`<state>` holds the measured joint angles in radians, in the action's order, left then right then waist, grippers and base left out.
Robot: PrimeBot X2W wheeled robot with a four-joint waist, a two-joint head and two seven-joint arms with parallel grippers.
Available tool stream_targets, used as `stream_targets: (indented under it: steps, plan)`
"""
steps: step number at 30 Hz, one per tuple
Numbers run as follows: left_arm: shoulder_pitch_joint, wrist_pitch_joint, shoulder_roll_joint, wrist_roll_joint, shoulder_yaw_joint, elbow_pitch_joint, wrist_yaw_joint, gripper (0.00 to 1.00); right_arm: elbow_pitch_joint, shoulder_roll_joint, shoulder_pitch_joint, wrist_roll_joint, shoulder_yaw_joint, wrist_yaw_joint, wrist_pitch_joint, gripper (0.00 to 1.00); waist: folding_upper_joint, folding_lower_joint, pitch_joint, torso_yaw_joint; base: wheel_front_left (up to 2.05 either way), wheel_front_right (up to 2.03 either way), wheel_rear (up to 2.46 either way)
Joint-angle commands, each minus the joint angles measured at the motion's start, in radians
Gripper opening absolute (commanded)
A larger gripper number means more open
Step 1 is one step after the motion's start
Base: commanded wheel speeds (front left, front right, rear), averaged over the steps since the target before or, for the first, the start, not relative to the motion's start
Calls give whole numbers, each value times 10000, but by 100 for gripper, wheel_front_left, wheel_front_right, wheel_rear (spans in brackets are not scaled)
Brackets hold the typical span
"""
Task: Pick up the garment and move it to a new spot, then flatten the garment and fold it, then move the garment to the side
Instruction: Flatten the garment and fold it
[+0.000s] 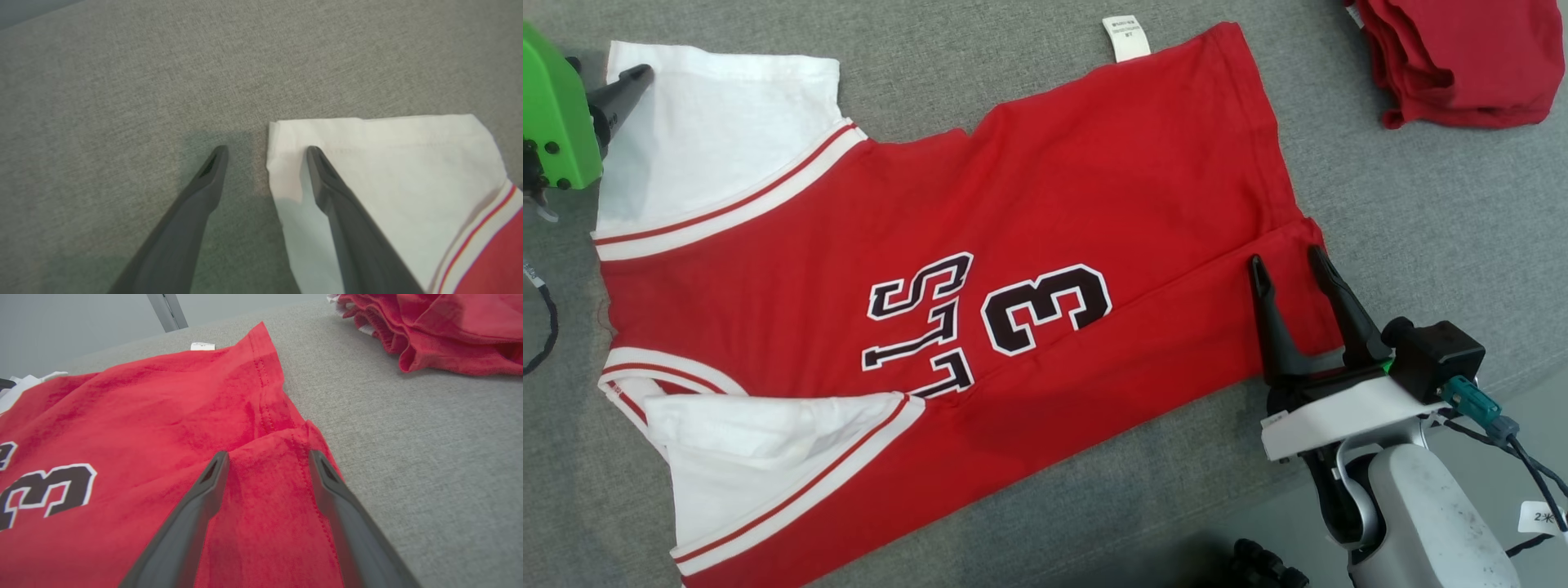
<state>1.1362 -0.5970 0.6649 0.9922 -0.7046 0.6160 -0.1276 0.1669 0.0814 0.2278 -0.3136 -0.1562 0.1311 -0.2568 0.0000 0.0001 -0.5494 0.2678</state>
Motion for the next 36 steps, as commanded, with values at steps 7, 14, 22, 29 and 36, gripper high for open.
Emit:
stream_targets:
  steps: [7,14,22,29,36]
  plan:
    - [220,361,156,159,-170,-50,-46,0,-260,132,457,133,-126,-10,98,100,0,-1,-108,167,0,0,0]
    - [382,737,359,474,-370,-321,-48,0,-663,257,1864,216,-95,-10,1908,100,0,-1,-186,211,0,0,0]
    - [694,1081,397,709,-695,-611,-49,0,-191,-101,4419,900,525,-8,5898,100,0,-1,-241,-41,0,0,0]
    - [835,1344,542,1022,-1044,-840,-48,0,452,-285,5929,1296,1395,-5,9239,100,0,-1,-222,-255,0,0,0]
    - [964,1522,668,1236,-1386,-929,-49,0,1069,-306,7086,1616,1593,-7,11397,100,0,-1,-320,-395,0,0,0]
